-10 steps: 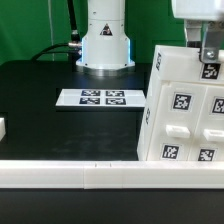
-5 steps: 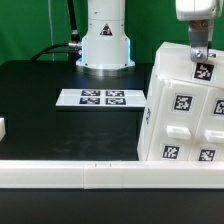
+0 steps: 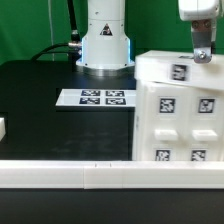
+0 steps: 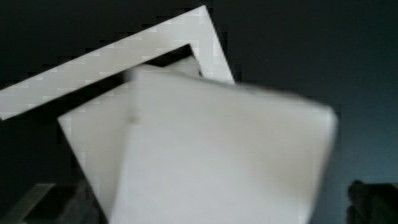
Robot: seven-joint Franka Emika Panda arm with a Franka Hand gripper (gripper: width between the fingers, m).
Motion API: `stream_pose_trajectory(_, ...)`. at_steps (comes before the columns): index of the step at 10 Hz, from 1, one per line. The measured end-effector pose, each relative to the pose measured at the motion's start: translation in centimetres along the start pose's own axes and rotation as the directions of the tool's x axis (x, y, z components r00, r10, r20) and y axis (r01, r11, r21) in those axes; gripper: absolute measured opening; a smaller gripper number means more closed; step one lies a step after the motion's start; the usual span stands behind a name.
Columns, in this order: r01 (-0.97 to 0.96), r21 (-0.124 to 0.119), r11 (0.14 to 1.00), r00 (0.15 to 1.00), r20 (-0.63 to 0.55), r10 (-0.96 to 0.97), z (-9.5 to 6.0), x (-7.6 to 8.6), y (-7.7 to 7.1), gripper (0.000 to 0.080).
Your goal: Assemble cabinet
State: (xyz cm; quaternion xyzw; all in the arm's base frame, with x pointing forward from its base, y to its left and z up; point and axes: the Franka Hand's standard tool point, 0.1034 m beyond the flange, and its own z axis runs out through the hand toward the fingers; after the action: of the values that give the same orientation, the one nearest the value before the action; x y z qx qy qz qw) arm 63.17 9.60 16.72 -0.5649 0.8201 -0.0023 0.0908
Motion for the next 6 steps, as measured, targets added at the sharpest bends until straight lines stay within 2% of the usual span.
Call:
stream_pose_trajectory(1,0.018,0.001,1.0,1.0,0.005,-0.018,-0.1,0.0,-0.1,0.0787)
stream_pose_trajectory(3,0.049,0.007,0.999,0.999,0.012,-0.049,-0.5,-0.2,-0.4,0.0796)
stream_pose_trajectory(5,0.041,0.022,0.999,0.998,0.054,-0.042,-1.6,-0.8,-1.0,0.0797)
stream_pose_trajectory(6,0.066,0.021,0.998,0.996,0.052,-0.067,-1.4,-0.8,-0.9,0.0797)
